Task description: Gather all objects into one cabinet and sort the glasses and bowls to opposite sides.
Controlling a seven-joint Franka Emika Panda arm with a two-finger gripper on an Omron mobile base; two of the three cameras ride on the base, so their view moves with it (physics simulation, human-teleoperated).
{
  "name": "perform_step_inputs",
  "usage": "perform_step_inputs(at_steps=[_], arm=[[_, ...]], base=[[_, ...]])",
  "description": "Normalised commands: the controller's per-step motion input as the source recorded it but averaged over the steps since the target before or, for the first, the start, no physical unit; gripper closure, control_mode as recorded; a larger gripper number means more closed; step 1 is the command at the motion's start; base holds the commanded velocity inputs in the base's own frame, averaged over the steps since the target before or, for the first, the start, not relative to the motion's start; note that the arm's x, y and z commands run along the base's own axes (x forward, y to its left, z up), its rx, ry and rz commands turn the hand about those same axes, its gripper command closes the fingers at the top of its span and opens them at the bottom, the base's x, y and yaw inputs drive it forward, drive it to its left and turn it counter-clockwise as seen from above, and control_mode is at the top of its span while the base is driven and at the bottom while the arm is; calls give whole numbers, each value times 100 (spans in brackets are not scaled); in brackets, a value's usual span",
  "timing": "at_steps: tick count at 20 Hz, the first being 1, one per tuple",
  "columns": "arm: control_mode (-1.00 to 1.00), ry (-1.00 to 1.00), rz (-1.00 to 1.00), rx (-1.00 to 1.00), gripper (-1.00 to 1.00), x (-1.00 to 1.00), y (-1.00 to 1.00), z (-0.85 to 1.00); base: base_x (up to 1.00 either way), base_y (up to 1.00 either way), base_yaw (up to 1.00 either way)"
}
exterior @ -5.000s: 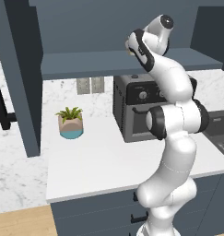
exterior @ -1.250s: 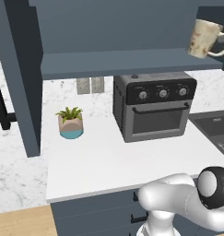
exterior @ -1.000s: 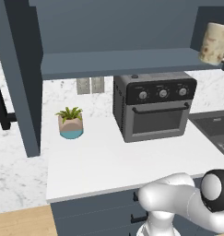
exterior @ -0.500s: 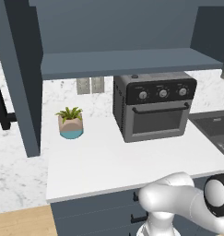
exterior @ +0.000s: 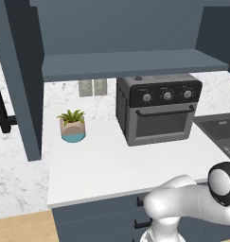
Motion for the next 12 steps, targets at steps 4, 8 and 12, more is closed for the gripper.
perform_step_inputs(at_steps=[4, 8, 12], arm=[[-100, 0, 0, 0, 100, 0, 0, 0], [-100, 0, 0, 0, 100, 0, 0, 0], [-100, 0, 0, 0, 100, 0, 0, 0]], base=[[0, 0, 0], [0, 0, 0], [0, 0, 0]])
